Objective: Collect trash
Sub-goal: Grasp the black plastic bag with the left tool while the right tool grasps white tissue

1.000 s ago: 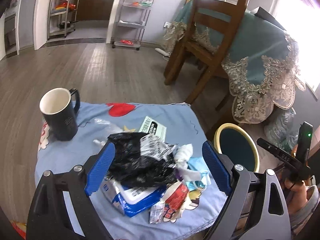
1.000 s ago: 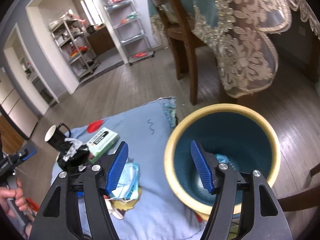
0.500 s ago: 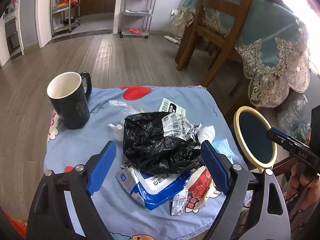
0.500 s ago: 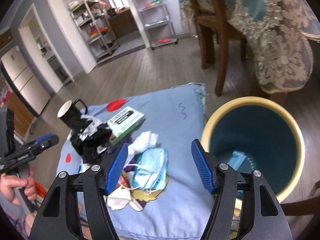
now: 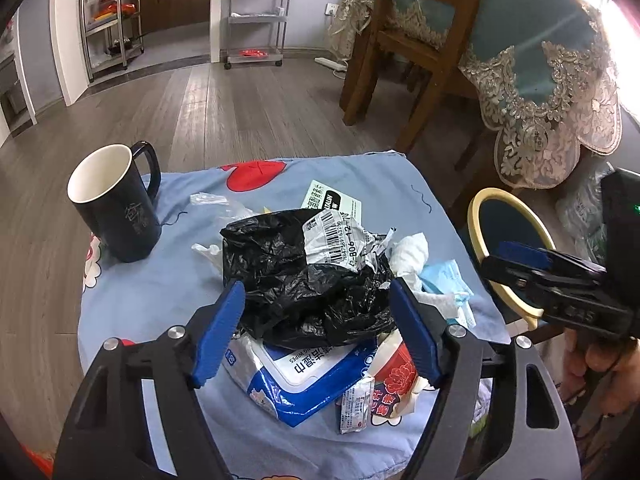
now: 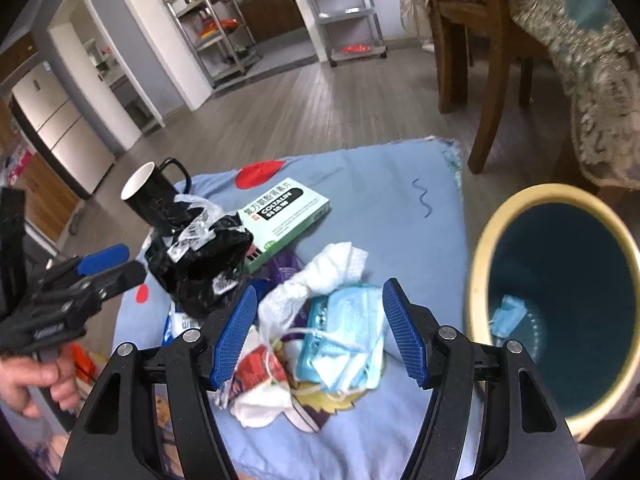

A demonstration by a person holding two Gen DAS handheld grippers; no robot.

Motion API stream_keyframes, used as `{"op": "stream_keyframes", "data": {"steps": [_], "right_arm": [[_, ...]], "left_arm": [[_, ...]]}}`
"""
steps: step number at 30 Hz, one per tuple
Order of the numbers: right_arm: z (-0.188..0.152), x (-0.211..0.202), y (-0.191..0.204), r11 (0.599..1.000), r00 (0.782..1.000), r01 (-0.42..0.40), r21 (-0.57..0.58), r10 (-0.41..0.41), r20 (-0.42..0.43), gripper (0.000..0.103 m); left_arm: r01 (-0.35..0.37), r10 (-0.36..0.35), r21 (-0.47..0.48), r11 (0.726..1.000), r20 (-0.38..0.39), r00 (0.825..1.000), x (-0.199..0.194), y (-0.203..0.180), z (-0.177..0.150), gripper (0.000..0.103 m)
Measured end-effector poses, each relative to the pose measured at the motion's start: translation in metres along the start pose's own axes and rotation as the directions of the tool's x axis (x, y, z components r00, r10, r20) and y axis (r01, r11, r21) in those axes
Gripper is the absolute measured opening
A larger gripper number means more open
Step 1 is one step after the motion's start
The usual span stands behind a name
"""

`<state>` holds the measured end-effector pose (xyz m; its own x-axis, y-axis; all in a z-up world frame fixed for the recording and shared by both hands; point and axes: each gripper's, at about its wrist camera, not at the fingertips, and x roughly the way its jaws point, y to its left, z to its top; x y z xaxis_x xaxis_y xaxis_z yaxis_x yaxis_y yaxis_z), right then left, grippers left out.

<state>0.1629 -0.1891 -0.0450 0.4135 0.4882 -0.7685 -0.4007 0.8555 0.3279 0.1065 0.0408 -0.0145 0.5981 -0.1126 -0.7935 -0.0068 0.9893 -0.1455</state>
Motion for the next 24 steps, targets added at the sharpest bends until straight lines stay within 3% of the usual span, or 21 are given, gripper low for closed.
{"op": "stream_keyframes", "data": {"steps": [10, 15, 18, 24], "right_arm": [[0.014, 0.073, 0.000, 1.000, 0.991, 0.016, -0.007, -0.017, -0.135, 0.065], [0.011, 0.090, -0.004, 0.999, 0.985, 0.000, 0.036, 0.007, -0.175, 0.032], [0.011, 0.085, -0.005, 0.998, 0.987, -0.024, 0.053, 0.032, -0.157, 0.024], [0.018, 0.061, -0.017, 0.978, 0.989, -0.114, 0.176, 0.128, -0.073, 0.023]], "left_arm": [[0.002, -0.002, -0.023, 1.000, -0.006, 1.000, 0.003, 0.007, 0.003, 0.073], [0.011, -0.012, -0.024, 1.000, -0.025, 1.000, 0.011, 0.005, 0.005, 0.073], [0.007, -0.008, -0.012, 1.000, -0.037, 0.999, 0.016, 0.002, 0.005, 0.073], [-0.008, 0.008, 0.000, 1.000, -0.058, 0.998, 0.027, 0.001, 0.006, 0.073]]}}
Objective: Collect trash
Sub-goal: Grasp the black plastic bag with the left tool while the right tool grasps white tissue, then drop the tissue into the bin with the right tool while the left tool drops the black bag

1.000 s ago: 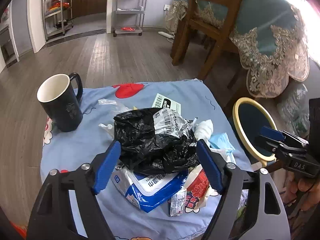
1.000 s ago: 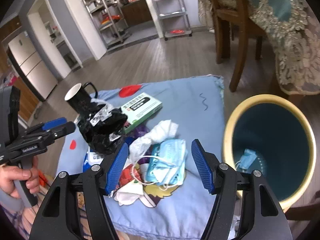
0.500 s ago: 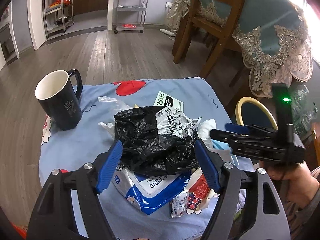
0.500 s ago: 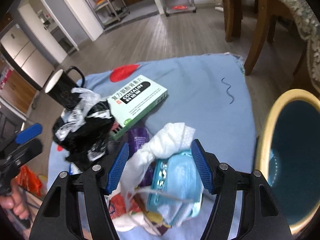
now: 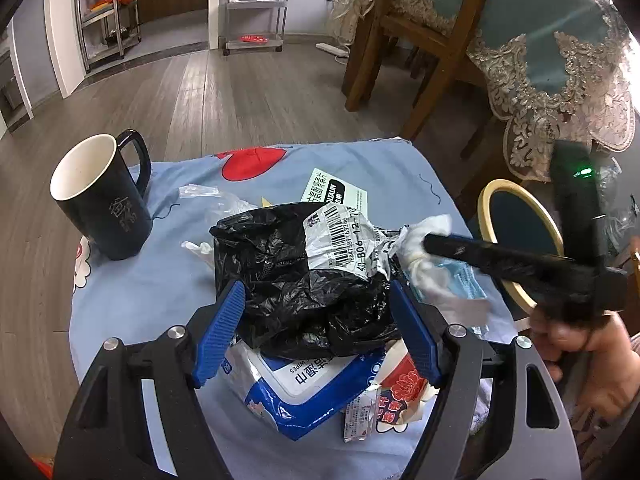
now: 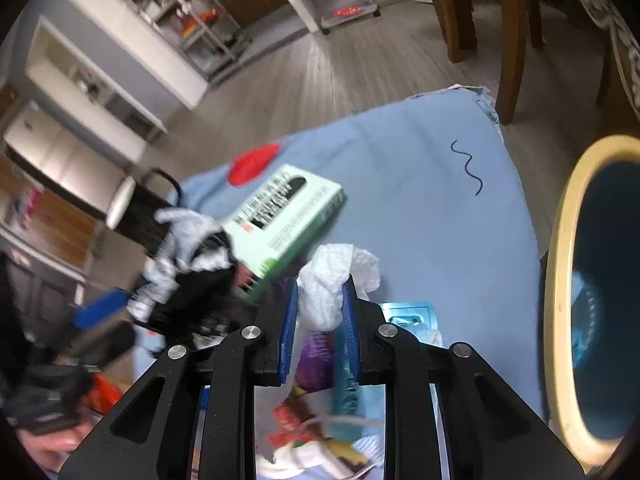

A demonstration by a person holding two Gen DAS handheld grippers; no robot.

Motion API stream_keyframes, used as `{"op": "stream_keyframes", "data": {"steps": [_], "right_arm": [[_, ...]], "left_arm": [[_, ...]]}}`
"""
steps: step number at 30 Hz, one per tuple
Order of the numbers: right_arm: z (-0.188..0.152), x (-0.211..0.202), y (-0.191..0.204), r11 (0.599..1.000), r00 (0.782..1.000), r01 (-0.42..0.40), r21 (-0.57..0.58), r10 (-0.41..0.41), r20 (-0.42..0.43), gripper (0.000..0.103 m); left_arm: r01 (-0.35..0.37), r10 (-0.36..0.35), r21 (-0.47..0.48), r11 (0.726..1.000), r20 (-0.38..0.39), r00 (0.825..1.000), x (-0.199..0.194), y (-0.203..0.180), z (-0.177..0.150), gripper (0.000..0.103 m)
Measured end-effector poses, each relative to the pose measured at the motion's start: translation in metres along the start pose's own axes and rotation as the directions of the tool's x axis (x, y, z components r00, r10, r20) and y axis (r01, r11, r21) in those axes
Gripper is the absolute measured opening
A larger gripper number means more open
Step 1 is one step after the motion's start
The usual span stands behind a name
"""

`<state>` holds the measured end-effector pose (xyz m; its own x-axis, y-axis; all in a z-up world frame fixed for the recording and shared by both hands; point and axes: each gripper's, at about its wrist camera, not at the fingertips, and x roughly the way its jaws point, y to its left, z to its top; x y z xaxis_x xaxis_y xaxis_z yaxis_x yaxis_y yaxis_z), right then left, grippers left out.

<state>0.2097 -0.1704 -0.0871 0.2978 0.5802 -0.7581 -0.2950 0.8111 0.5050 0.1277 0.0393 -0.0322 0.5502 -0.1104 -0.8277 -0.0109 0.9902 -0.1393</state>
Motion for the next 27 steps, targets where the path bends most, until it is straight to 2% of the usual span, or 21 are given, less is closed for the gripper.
{"op": "stream_keyframes", "data": {"steps": [3, 10, 12, 14, 16, 18, 22, 27], "right_arm": [[0.001, -0.014, -0.001, 0.998, 0.998, -0.052, 0.029, 0.051, 0.034, 0.023], [-0.005, -0.037, -0.001, 0.996, 0.993, -0.079, 0.033, 0.076, 0.085, 0.023], [-0.007, -0.044, -0.001, 0.997, 0.993, -0.073, 0.024, 0.071, 0.095, 0.023], [-0.010, -0.054, -0.003, 0.997, 0.992, -0.069, 0.018, 0.067, 0.108, 0.023], [-0.015, -0.063, -0.006, 0.998, 0.991, -0.060, 0.015, 0.058, 0.117, 0.023], [-0.020, -0.072, -0.009, 0.999, 0.991, -0.049, 0.017, 0.047, 0.127, 0.023], [-0.026, -0.100, -0.011, 1.000, 0.986, -0.022, 0.010, 0.020, 0.165, 0.023], [-0.022, -0.139, 0.003, 0.999, 0.974, 0.015, -0.039, -0.006, 0.226, 0.023]], "left_arm": [[-0.020, 0.020, 0.011, 1.000, -0.007, 1.000, 0.006, -0.001, 0.001, 0.073], [-0.074, 0.075, 0.064, 0.995, -0.021, 0.997, 0.017, -0.007, 0.000, 0.073], [-0.092, 0.094, 0.077, 0.993, -0.026, 0.995, 0.019, -0.006, -0.001, 0.063], [-0.103, 0.106, 0.079, 0.992, -0.032, 0.994, 0.021, -0.004, -0.001, 0.044], [-0.093, 0.096, 0.070, 0.993, -0.031, 0.995, 0.019, -0.001, -0.001, 0.032], [-0.085, 0.087, 0.065, 0.994, -0.031, 0.996, 0.018, 0.001, 0.000, 0.015], [-0.069, 0.070, 0.056, 0.996, -0.019, 0.997, 0.011, 0.003, 0.000, 0.007], [-0.040, 0.040, 0.037, 0.999, 0.016, 0.999, -0.009, 0.005, 0.006, 0.005]]}}
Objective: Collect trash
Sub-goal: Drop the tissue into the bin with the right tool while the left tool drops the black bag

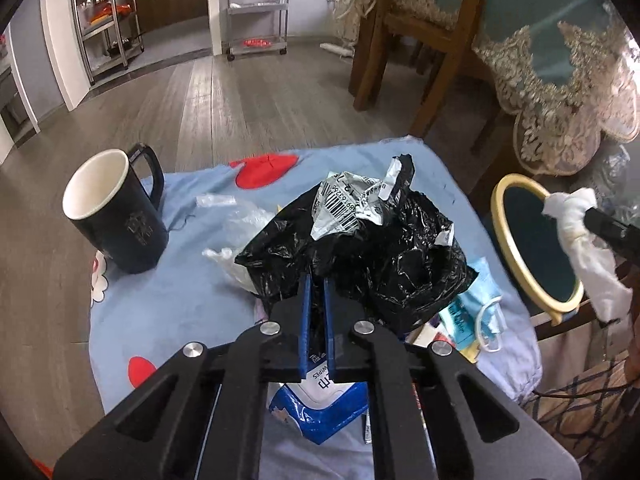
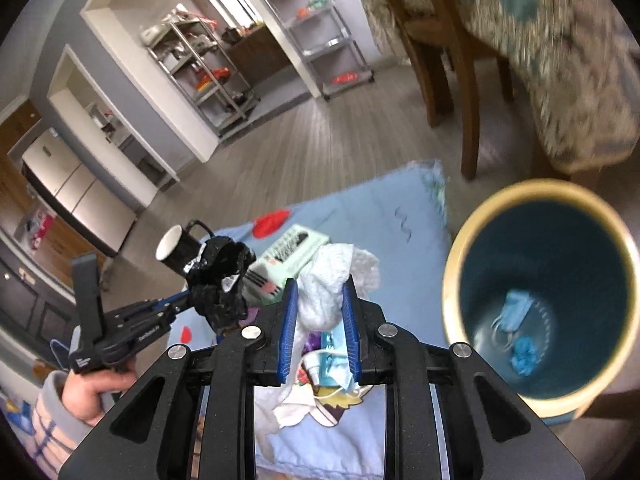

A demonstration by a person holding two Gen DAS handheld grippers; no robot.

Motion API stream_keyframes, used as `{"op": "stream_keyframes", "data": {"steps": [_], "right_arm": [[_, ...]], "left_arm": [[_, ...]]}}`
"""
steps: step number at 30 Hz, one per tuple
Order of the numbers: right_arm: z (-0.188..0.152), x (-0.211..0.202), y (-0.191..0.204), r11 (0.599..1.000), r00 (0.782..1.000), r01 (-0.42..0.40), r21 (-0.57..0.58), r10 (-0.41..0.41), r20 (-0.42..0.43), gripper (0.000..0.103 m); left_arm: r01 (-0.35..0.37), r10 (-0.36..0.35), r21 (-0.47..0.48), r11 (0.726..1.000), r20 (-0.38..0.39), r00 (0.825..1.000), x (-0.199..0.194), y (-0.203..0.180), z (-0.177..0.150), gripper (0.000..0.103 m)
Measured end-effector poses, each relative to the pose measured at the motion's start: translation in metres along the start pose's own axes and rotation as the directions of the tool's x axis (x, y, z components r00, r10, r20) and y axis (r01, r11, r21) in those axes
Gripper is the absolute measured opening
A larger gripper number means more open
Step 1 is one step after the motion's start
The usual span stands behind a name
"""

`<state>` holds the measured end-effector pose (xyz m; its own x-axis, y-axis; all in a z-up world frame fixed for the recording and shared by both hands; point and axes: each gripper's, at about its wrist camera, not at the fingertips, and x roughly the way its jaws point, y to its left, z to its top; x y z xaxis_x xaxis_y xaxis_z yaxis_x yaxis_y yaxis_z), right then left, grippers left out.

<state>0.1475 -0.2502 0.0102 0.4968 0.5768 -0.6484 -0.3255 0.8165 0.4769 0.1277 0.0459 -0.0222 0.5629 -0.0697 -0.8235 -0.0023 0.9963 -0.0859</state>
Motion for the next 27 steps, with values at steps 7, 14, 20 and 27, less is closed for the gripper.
{"op": "stream_keyframes", "data": {"steps": [7, 14, 20, 27], "right_arm": [[0.022, -0.046, 0.023, 0.991, 0.997, 0.041, -0.125, -0.032, 0.077, 0.023], [0.018, -0.067, 0.006, 0.982, 0.990, 0.101, -0.156, -0.084, 0.111, 0.023], [0.005, -0.070, -0.036, 0.981, 0.983, 0.160, -0.110, -0.148, 0.110, 0.023], [0.000, -0.084, -0.075, 0.980, 0.968, 0.199, -0.017, -0.194, 0.158, 0.023]], "left_arm": [[0.086, -0.078, -0.071, 0.994, 0.102, 0.992, -0.035, 0.008, 0.014, 0.005], [0.181, -0.172, -0.054, 0.982, 0.139, 0.975, -0.042, -0.024, 0.026, 0.005], [0.240, -0.237, -0.016, 0.971, 0.108, 0.965, -0.028, -0.072, 0.034, 0.005], [0.264, -0.266, 0.046, 0.963, 0.046, 0.963, 0.000, -0.135, 0.041, 0.005]]}}
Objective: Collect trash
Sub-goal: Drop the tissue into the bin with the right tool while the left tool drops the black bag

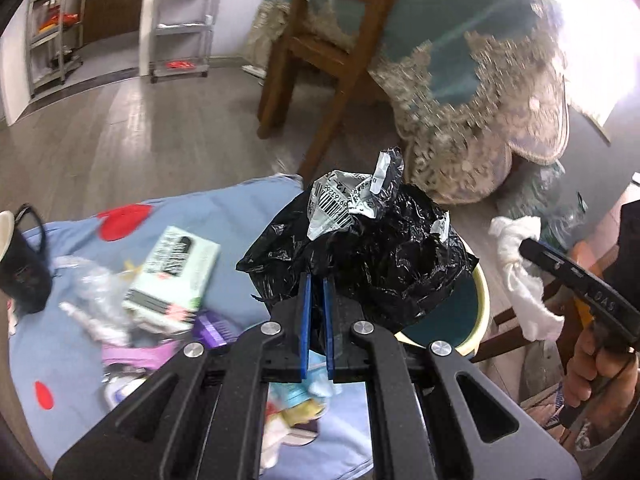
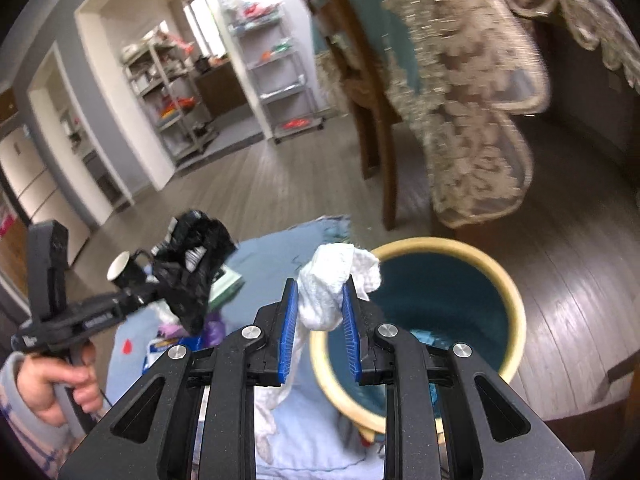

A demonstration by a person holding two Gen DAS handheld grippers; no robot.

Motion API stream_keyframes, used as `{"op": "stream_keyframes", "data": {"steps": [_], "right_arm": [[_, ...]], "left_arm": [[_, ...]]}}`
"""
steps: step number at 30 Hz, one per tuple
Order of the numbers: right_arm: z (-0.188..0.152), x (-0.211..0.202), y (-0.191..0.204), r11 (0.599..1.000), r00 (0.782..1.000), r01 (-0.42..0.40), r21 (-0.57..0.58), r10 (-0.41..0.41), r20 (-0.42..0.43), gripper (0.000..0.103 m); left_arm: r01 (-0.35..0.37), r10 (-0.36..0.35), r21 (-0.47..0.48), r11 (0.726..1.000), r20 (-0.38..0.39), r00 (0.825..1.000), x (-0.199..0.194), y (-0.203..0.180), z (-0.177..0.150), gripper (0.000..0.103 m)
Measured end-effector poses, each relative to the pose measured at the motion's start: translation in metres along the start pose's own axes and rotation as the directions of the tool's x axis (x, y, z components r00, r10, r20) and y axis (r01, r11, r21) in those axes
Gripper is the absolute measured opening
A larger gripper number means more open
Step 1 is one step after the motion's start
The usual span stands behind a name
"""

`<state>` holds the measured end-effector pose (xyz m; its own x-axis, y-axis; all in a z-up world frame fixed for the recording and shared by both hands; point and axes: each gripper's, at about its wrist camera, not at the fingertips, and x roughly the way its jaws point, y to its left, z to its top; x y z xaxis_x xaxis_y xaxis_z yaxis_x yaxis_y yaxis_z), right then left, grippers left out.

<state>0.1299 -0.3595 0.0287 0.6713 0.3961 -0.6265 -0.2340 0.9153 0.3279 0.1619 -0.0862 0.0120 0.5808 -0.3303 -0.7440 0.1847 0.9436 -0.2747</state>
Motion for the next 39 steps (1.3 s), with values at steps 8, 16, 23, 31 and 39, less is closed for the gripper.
{"op": "stream_keyframes", "data": {"steps": [8, 16, 23, 31, 39], "right_arm": [[0.003, -0.018, -0.033, 0.990, 0.996, 0.046, 0.134, -0.055, 0.066, 0.023], [0.001, -0.019, -0.056, 0.970, 0.992, 0.086, 0.229, -0.105, 0.070, 0.023], [-0.003, -0.005, -0.063, 0.963, 0.993, 0.104, 0.248, -0.114, 0.025, 0.023], [-0.007, 0.017, -0.058, 0.967, 0.990, 0.138, 0.216, -0.133, -0.036, 0.024], [-0.010, 0.037, -0.049, 0.972, 0.981, 0.187, 0.142, -0.176, -0.088, 0.032]], "left_arm": [[0.035, -0.030, 0.064, 0.997, -0.074, 0.997, 0.052, -0.059, 0.007, 0.005], [0.141, -0.133, 0.044, 0.989, -0.152, 0.979, 0.108, -0.098, 0.010, 0.007], [0.156, -0.156, -0.014, 0.988, -0.182, 0.971, 0.126, -0.092, 0.008, 0.042], [0.138, -0.141, -0.034, 0.990, -0.102, 0.985, 0.082, -0.058, 0.018, 0.065], [0.055, -0.056, -0.024, 0.998, -0.041, 0.998, 0.033, -0.012, 0.010, 0.070]]}}
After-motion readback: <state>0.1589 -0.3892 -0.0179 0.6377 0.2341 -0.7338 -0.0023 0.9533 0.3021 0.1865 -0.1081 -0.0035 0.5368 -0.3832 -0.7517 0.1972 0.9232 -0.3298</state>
